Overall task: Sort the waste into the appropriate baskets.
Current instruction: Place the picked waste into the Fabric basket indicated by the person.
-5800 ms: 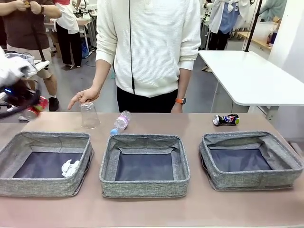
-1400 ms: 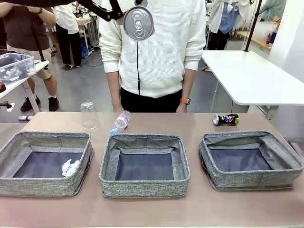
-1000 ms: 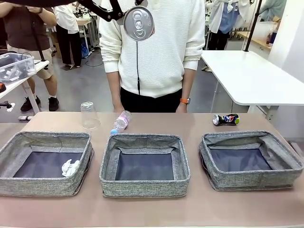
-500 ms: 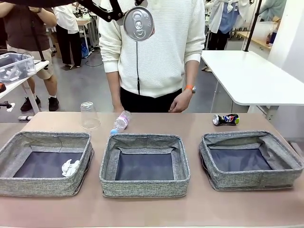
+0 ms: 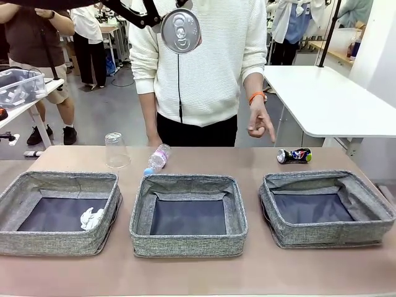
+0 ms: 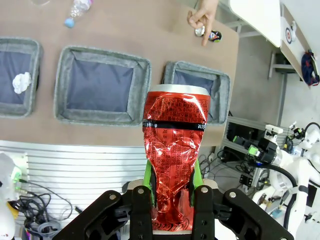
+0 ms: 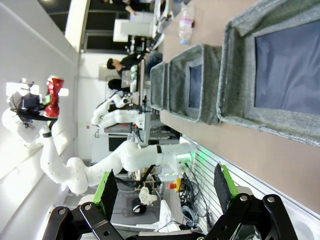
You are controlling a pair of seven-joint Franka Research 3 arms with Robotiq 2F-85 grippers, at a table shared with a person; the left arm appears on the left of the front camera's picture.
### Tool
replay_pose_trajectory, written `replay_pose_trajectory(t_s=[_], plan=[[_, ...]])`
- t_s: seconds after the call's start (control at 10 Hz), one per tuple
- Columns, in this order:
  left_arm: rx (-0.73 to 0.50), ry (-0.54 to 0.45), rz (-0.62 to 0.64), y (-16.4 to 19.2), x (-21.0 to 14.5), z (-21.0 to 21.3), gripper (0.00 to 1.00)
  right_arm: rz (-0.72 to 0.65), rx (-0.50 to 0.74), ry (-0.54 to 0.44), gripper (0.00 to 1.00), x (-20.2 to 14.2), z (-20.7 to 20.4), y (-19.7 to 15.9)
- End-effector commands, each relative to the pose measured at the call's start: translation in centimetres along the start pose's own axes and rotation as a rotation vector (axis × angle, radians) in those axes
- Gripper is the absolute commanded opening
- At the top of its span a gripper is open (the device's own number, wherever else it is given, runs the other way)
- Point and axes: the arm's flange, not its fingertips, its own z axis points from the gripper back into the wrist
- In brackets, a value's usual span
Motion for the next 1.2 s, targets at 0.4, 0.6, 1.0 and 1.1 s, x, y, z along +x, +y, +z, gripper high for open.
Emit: replay_pose_trajectory(t_s=[0.4, 0.6, 1.0, 1.1], plan=[[-0.008, -0.003, -0.002, 0.0, -0.1, 0.4, 0.31, -0.006, -0.003, -0.007, 1.00, 0.2, 0.1, 0.3], [0.000, 0.000, 0.000, 0.0, 0.0, 0.0, 0.31, -0.006, -0.003, -0.007, 1.00, 0.2, 0.1, 0.3], [-0.290, 0.170, -0.208, -1.3, -4.5, -17.7, 0.31, -0.006, -0.003, -0.007, 1.00, 0.2, 0.1, 0.3], [-0.303, 0.240, -0.226, -3.1, -5.9, -21.7, 0.31, -0.006, -0.003, -0.007, 1.00, 0.2, 0.1, 0.3]])
